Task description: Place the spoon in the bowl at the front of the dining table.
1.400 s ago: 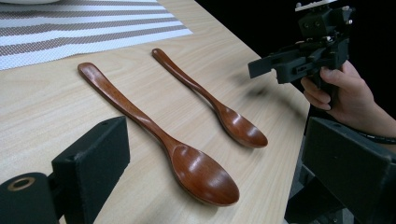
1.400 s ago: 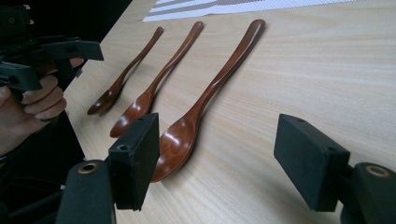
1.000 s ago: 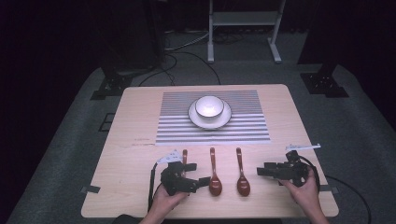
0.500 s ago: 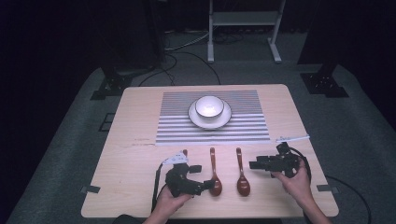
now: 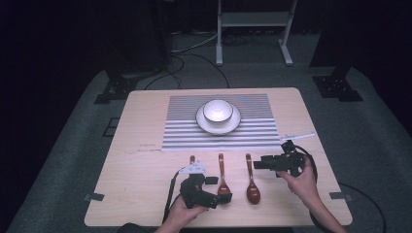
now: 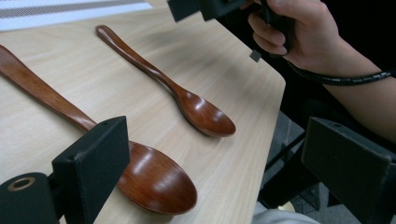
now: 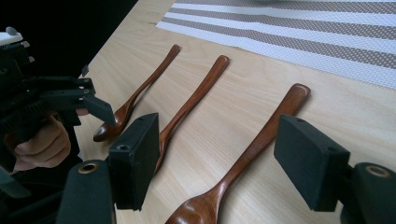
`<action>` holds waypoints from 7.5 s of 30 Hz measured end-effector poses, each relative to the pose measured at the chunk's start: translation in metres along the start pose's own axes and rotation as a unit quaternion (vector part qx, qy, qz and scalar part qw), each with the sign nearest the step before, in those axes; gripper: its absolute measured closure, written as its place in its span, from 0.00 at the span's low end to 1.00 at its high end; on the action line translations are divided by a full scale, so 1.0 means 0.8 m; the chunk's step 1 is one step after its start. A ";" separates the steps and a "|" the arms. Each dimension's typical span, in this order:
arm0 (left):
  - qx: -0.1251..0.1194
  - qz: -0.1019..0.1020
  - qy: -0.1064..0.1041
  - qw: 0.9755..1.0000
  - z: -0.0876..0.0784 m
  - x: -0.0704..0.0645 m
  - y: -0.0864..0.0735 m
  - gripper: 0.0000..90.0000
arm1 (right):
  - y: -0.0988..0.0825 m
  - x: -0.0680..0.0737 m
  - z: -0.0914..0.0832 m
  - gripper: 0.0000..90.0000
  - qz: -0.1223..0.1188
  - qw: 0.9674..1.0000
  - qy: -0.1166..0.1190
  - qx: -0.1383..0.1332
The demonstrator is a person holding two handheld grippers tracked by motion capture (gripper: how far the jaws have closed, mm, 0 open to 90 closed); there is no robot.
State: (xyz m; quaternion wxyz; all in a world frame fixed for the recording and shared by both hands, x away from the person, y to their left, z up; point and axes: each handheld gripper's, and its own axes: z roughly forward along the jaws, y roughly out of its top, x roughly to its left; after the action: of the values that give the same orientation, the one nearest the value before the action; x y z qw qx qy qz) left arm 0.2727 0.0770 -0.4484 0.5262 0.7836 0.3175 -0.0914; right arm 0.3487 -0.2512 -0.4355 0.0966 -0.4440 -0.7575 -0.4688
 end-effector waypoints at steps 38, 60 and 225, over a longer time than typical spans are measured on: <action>0.127 0.009 -0.041 0.991 0.044 -0.007 -0.022 0.08 | 0.018 0.017 0.018 0.34 -0.015 1.000 0.009 0.022; 0.122 0.006 -0.041 0.992 0.044 -0.006 -0.024 0.08 | 0.030 0.026 0.033 0.34 -0.030 0.999 0.008 0.044; 0.037 0.003 0.014 0.999 -0.006 0.012 -0.006 0.07 | 0.285 0.013 0.048 0.91 0.105 0.986 -0.085 -0.101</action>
State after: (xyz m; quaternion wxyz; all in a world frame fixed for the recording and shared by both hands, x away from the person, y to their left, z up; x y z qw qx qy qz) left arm 0.2766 0.0867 -0.4547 0.4925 0.8048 0.3187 -0.0908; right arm 0.5268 -0.1767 -0.3084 0.0351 -0.5663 -0.6611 -0.4908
